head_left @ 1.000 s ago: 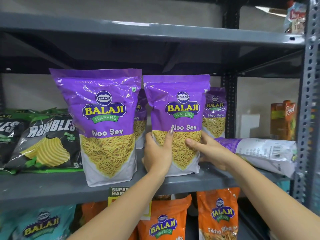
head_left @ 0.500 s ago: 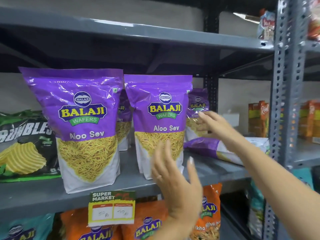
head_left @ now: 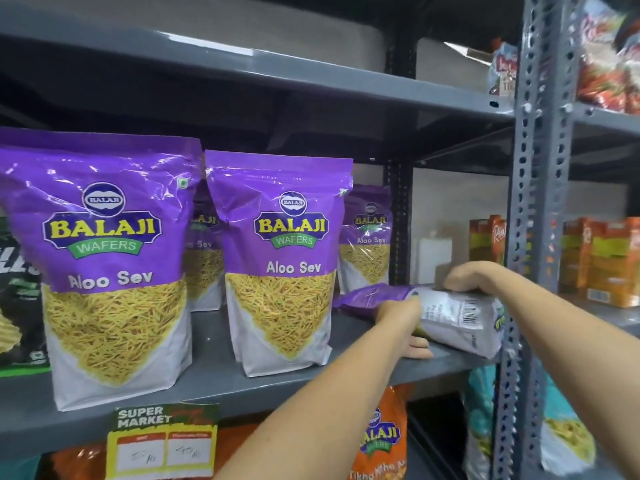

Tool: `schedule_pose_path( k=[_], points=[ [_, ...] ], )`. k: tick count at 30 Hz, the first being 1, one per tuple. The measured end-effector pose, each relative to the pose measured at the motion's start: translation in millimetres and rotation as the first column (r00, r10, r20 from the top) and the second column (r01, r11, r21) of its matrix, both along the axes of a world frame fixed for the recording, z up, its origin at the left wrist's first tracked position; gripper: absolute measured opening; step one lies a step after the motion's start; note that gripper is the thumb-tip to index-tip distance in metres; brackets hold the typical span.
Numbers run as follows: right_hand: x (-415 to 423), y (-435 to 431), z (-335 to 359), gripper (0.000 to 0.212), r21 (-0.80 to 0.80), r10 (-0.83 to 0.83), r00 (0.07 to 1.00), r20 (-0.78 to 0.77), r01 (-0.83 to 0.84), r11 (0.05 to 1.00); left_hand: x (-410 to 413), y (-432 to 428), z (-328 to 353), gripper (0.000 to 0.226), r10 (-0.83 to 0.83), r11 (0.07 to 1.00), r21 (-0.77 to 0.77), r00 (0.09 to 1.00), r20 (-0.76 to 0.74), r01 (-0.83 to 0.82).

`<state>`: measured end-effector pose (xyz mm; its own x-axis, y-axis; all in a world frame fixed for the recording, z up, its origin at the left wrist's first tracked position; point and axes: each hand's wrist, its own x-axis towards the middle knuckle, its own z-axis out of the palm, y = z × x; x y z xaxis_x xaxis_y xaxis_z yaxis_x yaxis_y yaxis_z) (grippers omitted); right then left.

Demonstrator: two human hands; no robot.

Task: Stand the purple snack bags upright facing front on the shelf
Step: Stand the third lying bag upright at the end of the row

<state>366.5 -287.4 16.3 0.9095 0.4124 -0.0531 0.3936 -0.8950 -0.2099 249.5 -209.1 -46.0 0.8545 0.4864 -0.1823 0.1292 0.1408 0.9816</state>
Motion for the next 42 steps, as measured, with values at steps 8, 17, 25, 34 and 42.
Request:
schedule_pose_path(
  k=[8, 17, 25, 34, 42],
  points=[
    [15, -3, 3, 0.030, 0.223, -0.026, 0.952, -0.304, 0.098, 0.970, 52, 21, -7, 0.068, 0.218, 0.969, 0.096, 0.972, 0.086, -0.226],
    [29, 10, -6, 0.040, 0.802, 0.150, 0.954, -0.260, 0.127, 0.584, 75, 59, 24, 0.058, 0.248, 0.840, 0.337, 0.854, 0.458, -0.425],
    [29, 50, -36, 0.029, 0.971, 0.316, 0.949, 0.010, -0.085, 0.224, 47, 70, 26, 0.070, 0.264, 0.456, 0.726, 0.857, 0.442, -0.515],
    [39, 68, -47, 0.045, 0.978, 0.253, 0.966, 0.045, -0.094, 0.187, 61, 73, 12, 0.074, 0.365, 0.402, 0.682, 0.790, 0.492, -0.611],
    [64, 64, -40, 0.077, 0.973, 0.471, 0.852, -0.229, 0.217, 0.081, 61, 42, -7, 0.091, 0.475, 0.490, 0.642, 0.798, 0.371, -0.590]
  ],
)
